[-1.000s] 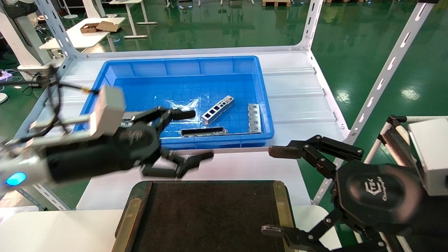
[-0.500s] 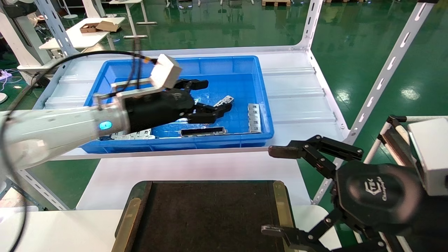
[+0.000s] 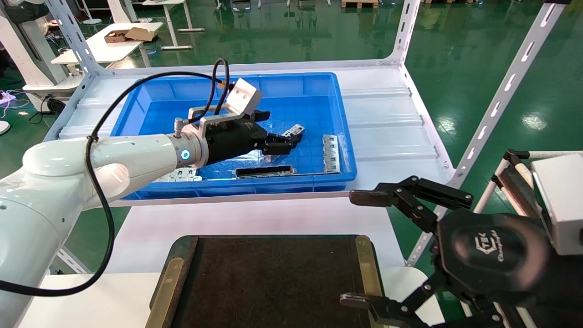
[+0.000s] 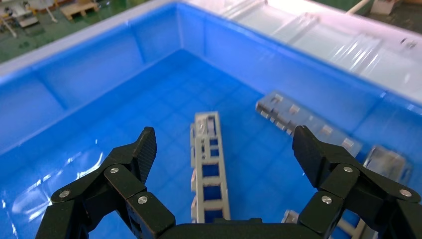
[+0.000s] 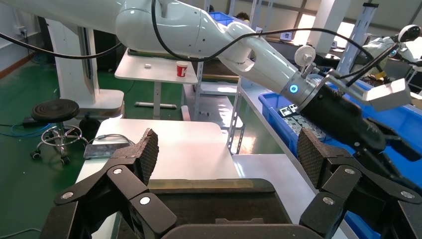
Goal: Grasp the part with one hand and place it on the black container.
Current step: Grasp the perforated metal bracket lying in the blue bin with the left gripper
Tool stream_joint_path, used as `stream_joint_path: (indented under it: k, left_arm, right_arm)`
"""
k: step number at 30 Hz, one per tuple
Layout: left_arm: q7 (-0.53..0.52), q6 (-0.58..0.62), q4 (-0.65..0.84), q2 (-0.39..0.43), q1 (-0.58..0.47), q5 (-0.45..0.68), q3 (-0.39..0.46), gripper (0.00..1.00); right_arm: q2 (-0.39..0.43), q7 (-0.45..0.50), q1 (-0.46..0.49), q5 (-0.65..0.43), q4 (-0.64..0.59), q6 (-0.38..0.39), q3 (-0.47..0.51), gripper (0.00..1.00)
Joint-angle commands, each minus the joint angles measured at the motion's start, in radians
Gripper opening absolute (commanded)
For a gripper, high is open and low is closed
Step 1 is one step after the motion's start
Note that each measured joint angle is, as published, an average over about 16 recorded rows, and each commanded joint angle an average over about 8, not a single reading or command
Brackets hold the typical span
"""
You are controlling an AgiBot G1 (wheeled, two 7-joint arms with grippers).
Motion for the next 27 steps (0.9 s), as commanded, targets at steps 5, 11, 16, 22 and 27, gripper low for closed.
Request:
stream_joint_path:
  k: [5,11,16,22,27]
  left_arm:
    - [-0.012,-0.036,0.017,0.013,0.007,-0.003,0.032,0.06]
    - [-0.055,-0.073,-0.006,0.014,0.023,-0.01,0.079,0.0]
    - [-0.095,-0.103,-0.027,0.014,0.034,-0.025,0.117,0.0]
    - [-0.132,-0.129,-0.049,0.013,0.043,-0.048,0.162,0.0]
    - [-0.149,-0.144,-0.059,0.012,0.049,-0.068,0.197,0.0]
  right_arm:
    - [0.0,0.0,0.0,0.0,0.0,0.0,0.0,0.04]
    - [0.0,0.0,0.0,0.0,0.0,0.0,0.0,0.0]
    - [0.0,0.0,0.0,0.0,0.0,0.0,-0.001,0.0]
    - [0.0,0.0,0.0,0.001,0.0,0.0,-0.001,0.0]
    - [0.0,-0.001,0.0,0.001,0.0,0.0,-0.001,0.0]
